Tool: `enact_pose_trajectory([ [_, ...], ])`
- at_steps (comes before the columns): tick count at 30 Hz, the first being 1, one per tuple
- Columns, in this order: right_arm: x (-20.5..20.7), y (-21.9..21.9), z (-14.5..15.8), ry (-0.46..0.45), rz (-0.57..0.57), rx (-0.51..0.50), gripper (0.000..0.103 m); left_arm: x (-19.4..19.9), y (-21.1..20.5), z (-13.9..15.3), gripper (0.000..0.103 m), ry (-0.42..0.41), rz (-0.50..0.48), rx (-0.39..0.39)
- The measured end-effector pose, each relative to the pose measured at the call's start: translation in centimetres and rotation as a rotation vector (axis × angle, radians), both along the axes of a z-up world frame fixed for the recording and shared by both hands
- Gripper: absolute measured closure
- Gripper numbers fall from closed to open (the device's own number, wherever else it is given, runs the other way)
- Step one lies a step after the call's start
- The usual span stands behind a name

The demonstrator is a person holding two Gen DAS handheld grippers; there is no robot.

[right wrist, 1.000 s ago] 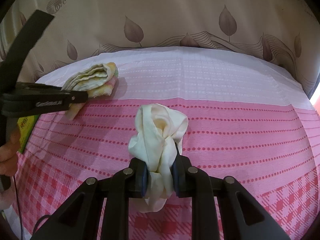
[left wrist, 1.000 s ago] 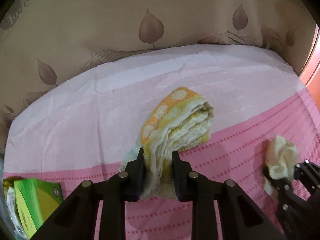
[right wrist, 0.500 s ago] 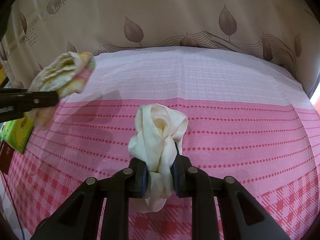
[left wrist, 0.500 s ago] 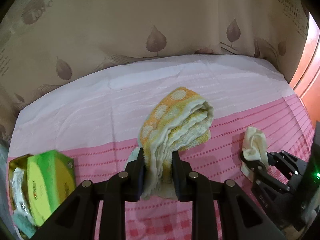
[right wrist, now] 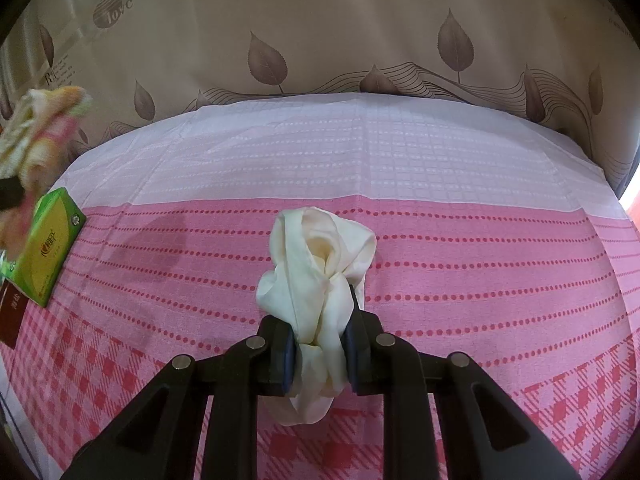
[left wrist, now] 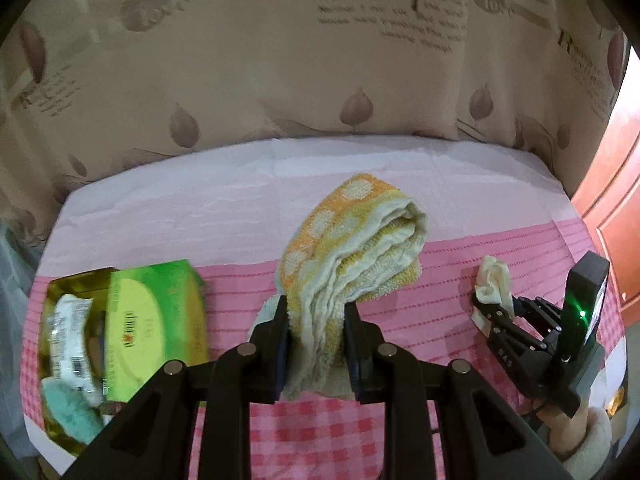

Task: Organize soft objects
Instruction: 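Carry the dotted towel into the gold tin and open the left gripper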

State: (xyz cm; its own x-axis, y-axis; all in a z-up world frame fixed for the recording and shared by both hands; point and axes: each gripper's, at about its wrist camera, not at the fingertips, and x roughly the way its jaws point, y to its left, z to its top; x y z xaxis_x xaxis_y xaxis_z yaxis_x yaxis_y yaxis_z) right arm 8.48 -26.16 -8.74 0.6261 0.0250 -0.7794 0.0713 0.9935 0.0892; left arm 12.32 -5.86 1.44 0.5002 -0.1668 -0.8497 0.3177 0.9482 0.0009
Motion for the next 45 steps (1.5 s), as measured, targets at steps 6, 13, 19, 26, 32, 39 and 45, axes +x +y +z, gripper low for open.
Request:
enact_pose_trajectory([
  [6, 0.0, 0.0, 0.0, 0.000, 0.000, 0.000, 0.084, -0.4, 3.2, 1.7, 0.079, -0.024, 0.053, 0.002],
  [13, 0.0, 0.0, 0.0, 0.000, 0.000, -0.001, 0.084, -0.7, 8.1, 2.8, 0.079, -0.054, 0.128, 0.048],
  [19, 0.0, 0.1, 0.1, 0.001, 0.000, -0.009, 0.084, -0.4, 13.6, 2.9, 0.079, -0.064, 0.233, 0.092],
  [26, 0.1, 0.3, 0.0, 0.003, 0.000, -0.025, 0.084, 0.5, 19.3, 2.0, 0.079, -0.049, 0.351, 0.121],
  [32, 0.1, 0.5, 0.1, 0.005, -0.001, -0.035, 0.084, 1.4, 22.7, 0.4, 0.079, -0.021, 0.416, 0.141],
  [39, 0.0, 0.8, 0.0, 0.007, -0.001, -0.054, 0.084, 2.0, 24.8, -1.9, 0.079, 0.005, 0.456, 0.148],
  [45, -0.1, 0.8, 0.0, 0.009, -0.002, -0.068, 0.083, 2.9, 25.8, -3.4, 0.077, 0.014, 0.472, 0.163],
])
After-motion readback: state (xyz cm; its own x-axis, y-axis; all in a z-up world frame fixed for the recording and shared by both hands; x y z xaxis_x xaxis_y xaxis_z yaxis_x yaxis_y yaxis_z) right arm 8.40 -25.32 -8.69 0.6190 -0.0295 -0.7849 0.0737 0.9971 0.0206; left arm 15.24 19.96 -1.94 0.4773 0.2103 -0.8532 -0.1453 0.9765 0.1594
